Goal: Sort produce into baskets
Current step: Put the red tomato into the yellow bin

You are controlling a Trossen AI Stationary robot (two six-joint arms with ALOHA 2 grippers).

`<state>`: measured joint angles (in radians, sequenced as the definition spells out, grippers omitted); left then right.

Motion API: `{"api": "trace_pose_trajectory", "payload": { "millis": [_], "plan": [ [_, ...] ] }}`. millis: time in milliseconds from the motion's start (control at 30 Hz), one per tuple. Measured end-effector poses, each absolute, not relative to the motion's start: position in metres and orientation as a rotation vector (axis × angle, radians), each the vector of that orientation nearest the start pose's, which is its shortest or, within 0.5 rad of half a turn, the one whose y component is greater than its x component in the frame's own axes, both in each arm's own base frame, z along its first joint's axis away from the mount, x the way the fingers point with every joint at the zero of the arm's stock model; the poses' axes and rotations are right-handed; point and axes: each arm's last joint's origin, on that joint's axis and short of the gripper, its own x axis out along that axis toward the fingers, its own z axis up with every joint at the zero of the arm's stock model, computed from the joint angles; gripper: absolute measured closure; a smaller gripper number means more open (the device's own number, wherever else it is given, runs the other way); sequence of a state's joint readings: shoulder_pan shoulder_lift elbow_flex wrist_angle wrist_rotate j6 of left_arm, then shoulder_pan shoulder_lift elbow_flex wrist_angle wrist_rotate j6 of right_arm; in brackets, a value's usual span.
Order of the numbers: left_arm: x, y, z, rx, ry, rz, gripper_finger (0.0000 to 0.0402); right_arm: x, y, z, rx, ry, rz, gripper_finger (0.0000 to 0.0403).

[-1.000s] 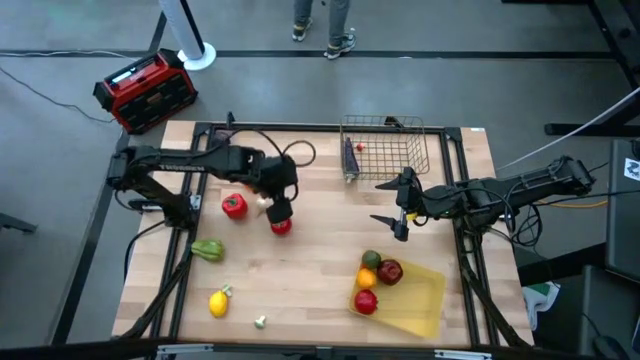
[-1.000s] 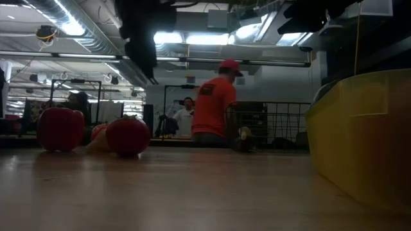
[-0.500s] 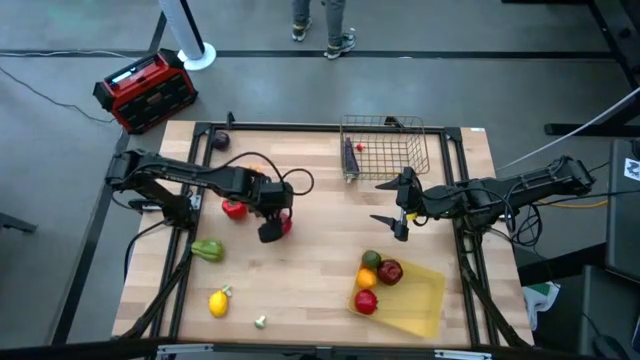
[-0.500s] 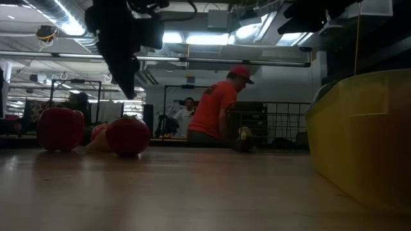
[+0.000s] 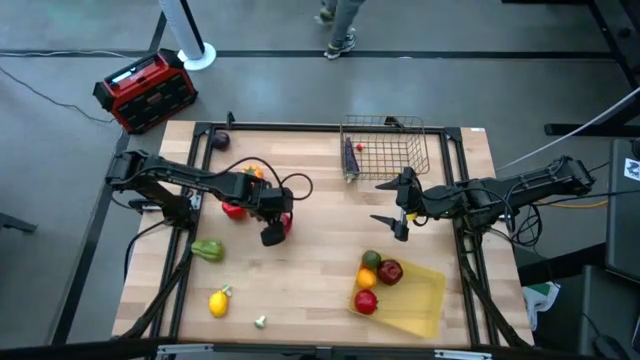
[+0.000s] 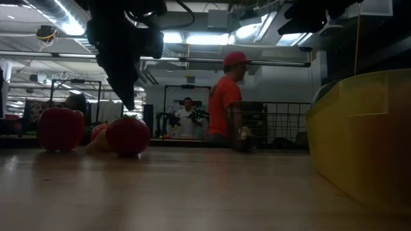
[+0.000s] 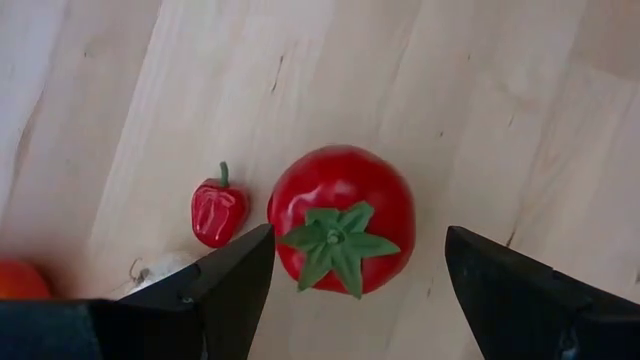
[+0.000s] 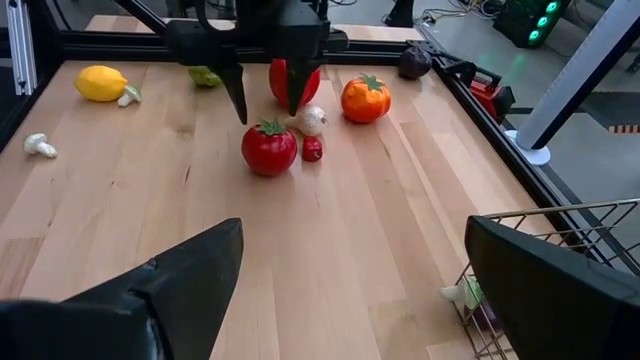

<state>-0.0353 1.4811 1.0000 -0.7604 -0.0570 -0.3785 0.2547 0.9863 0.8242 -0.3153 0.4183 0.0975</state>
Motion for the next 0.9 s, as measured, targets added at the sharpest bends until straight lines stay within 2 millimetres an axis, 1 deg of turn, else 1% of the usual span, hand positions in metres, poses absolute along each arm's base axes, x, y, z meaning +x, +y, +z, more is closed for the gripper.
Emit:
{"api": "trace_pose_trajectory", "payload": {
  "millis": [233,433,500,633,900],
  "plan": [
    [0.269,-0.008,0.207,-0.326,1.232,0.298,0.0114,0.206,0.041,0.300,-0.062,0.443,-0.182,0.0027],
    [0.268,-0.008,0.207,-0.254,1.250,0.248,0.0113,0.206,0.041,0.300,-0.062,0.443,-0.182,0.0027],
    [0.268,-0.006,0.207,-0.269,1.250,0.259,0.0110,0.206,0.041,0.300,-0.062,0.443,-0.182,0.0027],
    [0.268,0.000,0.207,-0.329,1.244,0.312,0.0085,0.206,0.041,0.300,-0.062,0.443,-0.182,0.0027],
    [0.269,0.003,0.207,-0.342,1.236,0.263,0.0012,0.206,0.041,0.300,-0.062,0.443,-0.182,0.0027]
  ]
}}
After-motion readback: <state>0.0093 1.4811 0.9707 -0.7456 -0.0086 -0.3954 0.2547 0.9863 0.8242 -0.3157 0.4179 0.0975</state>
